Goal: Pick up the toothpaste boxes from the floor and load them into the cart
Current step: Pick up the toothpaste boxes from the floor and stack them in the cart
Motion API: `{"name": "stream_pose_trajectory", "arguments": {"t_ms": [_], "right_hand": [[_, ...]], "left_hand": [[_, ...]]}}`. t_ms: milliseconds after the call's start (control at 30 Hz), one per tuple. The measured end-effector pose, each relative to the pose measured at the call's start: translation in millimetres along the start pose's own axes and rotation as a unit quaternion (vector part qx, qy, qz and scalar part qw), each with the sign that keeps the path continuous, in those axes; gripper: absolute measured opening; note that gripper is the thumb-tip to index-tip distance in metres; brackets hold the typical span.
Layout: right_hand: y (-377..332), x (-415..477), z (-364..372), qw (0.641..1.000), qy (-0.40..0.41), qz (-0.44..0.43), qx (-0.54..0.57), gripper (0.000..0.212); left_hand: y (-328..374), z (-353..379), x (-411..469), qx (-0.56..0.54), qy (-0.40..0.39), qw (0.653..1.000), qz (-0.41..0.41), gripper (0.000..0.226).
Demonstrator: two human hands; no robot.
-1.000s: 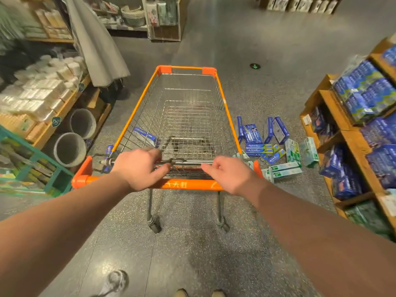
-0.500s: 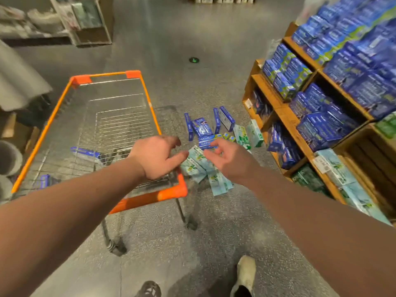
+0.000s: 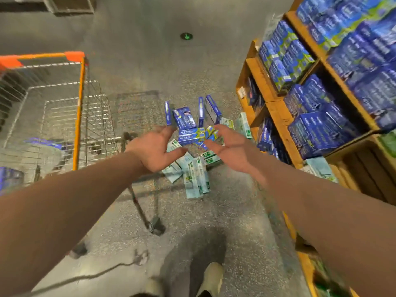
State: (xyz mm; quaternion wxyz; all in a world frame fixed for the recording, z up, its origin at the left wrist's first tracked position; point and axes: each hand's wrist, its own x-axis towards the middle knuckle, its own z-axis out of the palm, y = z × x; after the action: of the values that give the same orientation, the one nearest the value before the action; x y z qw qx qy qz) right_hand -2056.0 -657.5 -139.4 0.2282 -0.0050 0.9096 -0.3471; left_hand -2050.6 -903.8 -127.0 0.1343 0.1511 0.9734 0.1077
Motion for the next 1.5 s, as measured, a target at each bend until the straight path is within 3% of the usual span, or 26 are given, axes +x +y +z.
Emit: {"name": "stream_pose_trajectory", "arguments": {"t_ms": [67, 200, 500, 800, 1033, 1233, 1367, 1433, 1500], "right_hand": [[10, 28, -9, 1.000, 0.010, -0.006, 0.004, 0.066], [23, 91, -14, 0.994, 0.016, -0.032, -0.099, 0.073], [69, 263, 14, 0.992, -0.008, -0.051, -0.118, 0.081], [202, 393, 126, 0.987, -0.079, -0.053, -0.129, 0.089], [319, 462, 215, 0.981, -0.108, -0.072, -0.143, 0.076], [380, 505, 281, 0.975, -0.128, 0.018, -0.181, 0.071], [407, 503, 316, 0.967, -0.167, 0.078, -0.176, 0.056], [419, 499, 336, 0.972, -0.159, 0.111, -0.132, 0.071], [428, 496, 353, 0.976, -0.160, 0.106, -0.105, 0.099]], "left_hand": [[0, 6, 24, -0.016, -0.002, 1.000, -0.014, 0.078], [-19, 24, 81, -0.025, -0.030, 0.998, -0.039, 0.090], [-74, 112, 234, -0.020, -0.053, 0.995, -0.079, 0.087], [-99, 305, 316, -0.066, -0.103, 0.984, -0.132, 0.081], [-112, 473, 358, -0.088, -0.107, 0.979, -0.147, 0.083], [-131, 564, 388, -0.069, -0.147, 0.969, -0.186, 0.089], [-131, 611, 393, -0.109, -0.217, 0.943, -0.229, 0.121], [-132, 625, 395, -0.138, -0.232, 0.933, -0.237, 0.136], [-132, 632, 397, -0.164, -0.231, 0.924, -0.255, 0.145]]}}
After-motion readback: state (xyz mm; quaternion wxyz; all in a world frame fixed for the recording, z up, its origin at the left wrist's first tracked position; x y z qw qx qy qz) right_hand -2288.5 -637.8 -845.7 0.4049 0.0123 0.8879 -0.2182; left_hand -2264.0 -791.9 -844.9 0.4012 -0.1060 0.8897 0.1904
